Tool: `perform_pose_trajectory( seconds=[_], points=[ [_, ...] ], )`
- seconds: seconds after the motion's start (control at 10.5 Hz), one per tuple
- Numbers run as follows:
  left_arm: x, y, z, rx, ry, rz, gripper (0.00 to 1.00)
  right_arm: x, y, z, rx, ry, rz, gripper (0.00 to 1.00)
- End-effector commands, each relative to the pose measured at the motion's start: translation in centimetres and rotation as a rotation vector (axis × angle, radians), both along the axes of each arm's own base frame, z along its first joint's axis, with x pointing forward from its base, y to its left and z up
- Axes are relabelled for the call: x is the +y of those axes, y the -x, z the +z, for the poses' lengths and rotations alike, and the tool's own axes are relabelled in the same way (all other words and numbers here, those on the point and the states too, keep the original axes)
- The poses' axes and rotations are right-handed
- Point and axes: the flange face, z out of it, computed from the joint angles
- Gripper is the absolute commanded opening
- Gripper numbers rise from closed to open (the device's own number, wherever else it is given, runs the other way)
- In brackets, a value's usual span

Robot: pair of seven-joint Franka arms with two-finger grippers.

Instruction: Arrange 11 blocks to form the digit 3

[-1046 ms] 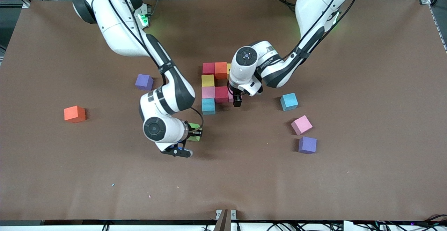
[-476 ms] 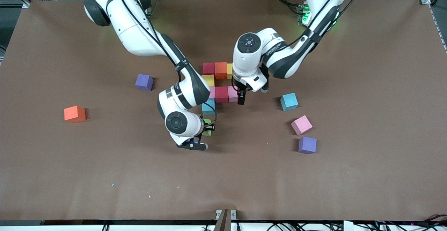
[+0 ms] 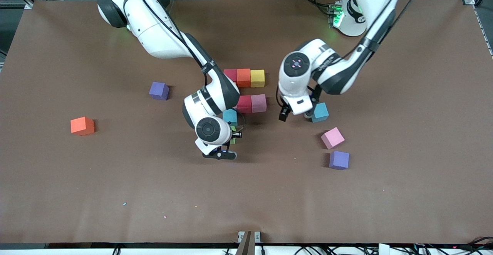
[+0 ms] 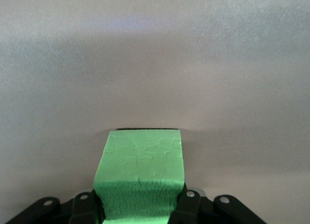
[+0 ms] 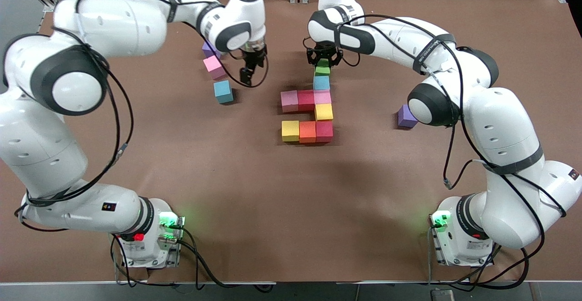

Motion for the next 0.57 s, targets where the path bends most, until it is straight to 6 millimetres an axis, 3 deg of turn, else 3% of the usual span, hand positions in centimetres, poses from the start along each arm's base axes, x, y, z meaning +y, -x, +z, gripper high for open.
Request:
perform_pose_trajectory(
  seconds=[0.0, 0.29, 0.38, 0.48],
  points=[
    [5.5, -1.3, 1.6, 0.072, 0.004, -0.210, 1.00, 0.4, 0.0, -0.5, -0.002, 0.027, -0.013, 0.06],
    [12.2, -2.1, 1.1, 0.148, 0.073, -0.433, 1.00, 0.7, 0.2, -0.9, 0.000, 0.029, -0.010, 0.06],
    [13.6, -2.3, 0.7, 0.160, 0.079, -0.499, 1.00, 0.7, 0.2, -1.0, -0.001, 0.029, -0.010, 0.06],
    [13.7, -2.1, -0.1, 0.166, 0.096, -0.545, 1.00, 0.8, 0.3, -1.1, -0.002, 0.028, -0.009, 0.06]
  ],
)
